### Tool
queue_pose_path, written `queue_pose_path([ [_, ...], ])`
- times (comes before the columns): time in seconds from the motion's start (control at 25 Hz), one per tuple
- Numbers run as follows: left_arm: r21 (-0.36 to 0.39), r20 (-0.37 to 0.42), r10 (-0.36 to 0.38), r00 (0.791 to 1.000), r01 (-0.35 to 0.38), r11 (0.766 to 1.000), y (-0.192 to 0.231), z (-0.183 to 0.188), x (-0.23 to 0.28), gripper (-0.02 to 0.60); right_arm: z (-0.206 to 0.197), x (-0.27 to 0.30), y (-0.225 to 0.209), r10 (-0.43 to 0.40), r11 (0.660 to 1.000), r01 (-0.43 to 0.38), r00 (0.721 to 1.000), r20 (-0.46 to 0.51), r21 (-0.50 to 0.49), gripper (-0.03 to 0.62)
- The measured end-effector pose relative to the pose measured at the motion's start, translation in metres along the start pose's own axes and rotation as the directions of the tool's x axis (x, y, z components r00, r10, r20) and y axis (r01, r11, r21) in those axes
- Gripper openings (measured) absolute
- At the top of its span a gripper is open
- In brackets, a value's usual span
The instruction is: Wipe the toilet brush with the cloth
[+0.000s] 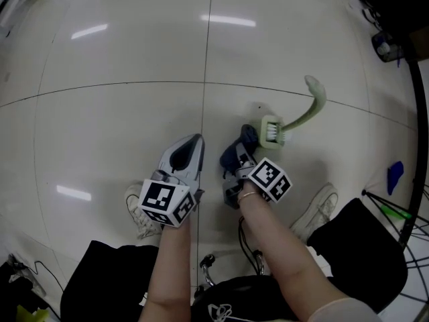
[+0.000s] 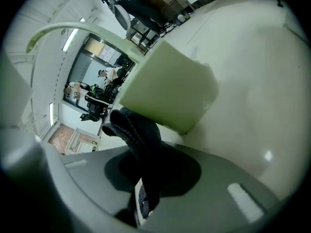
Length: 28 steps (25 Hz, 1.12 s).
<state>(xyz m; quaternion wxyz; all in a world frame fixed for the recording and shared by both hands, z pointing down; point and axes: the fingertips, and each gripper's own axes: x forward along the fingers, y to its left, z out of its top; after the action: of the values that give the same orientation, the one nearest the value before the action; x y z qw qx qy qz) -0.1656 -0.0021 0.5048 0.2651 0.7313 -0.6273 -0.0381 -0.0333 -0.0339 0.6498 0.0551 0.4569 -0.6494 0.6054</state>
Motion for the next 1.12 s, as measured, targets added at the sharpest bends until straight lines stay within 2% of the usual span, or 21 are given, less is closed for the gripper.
queue_pose_path([
  [0.2,0.007,-0.014,-0.019,1.000,0.020,1.000,-0.016,-0.005,0.007,0.006,-0.029,-0.028,-0.033,-0.049,0.998,0.053,0.994,-0.101,0.037,0.061],
  [0.32,0.021,-0.007,-0.033,0.999,0.033,0.999,-0.031,0.003,0.011,0.006,-0.030,-0.055,-0.026,-0.045,0.998,0.040,0.992,-0.115,-0.045,0.061],
  [0.4,0.012,0.030,-0.048,0.998,0.048,0.999,-0.042,0.016,0.018,0.006,-0.016,-0.070,0.001,0.008,0.991,-0.019,0.997,-0.080,-0.131,0.061],
  [0.52,-0.012,0.101,-0.081,0.992,0.082,0.997,-0.066,0.045,0.030,0.006,0.022,-0.098,0.046,0.096,0.962,-0.090,0.995,0.009,-0.258,0.061],
  [0.64,0.054,0.141,-0.115,0.983,0.109,0.993,-0.092,0.086,0.036,0.006,0.074,-0.129,0.085,0.173,0.924,-0.113,0.976,0.135,-0.366,0.061],
  [0.72,0.104,0.175,-0.136,0.975,0.119,0.987,-0.107,0.120,0.035,0.006,0.117,-0.153,0.115,0.223,0.894,-0.107,0.948,0.226,-0.434,0.061],
  [0.8,0.146,0.196,-0.152,0.969,0.125,0.981,-0.120,0.151,0.034,0.006,0.155,-0.181,0.149,0.287,0.856,-0.109,0.913,0.289,-0.505,0.061],
  [0.88,0.178,0.206,-0.163,0.965,0.127,0.976,-0.129,0.178,0.034,0.006,0.178,-0.203,0.189,0.368,0.795,-0.139,0.885,0.287,-0.591,0.061],
  [0.96,0.183,0.213,-0.179,0.960,0.141,0.973,-0.136,0.202,0.036,0.006,0.189,-0.216,0.233,0.453,0.703,-0.188,0.862,0.227,-0.686,0.061],
  [1.04,0.170,0.208,-0.208,0.956,0.174,0.970,-0.143,0.220,0.043,0.006,0.195,-0.224,0.276,0.525,0.596,-0.219,0.834,0.168,-0.773,0.061],
  [1.12,0.170,0.180,-0.234,0.955,0.204,0.964,-0.149,0.229,0.052,0.006,0.198,-0.225,0.306,0.557,0.515,-0.233,0.822,0.116,-0.825,0.061],
])
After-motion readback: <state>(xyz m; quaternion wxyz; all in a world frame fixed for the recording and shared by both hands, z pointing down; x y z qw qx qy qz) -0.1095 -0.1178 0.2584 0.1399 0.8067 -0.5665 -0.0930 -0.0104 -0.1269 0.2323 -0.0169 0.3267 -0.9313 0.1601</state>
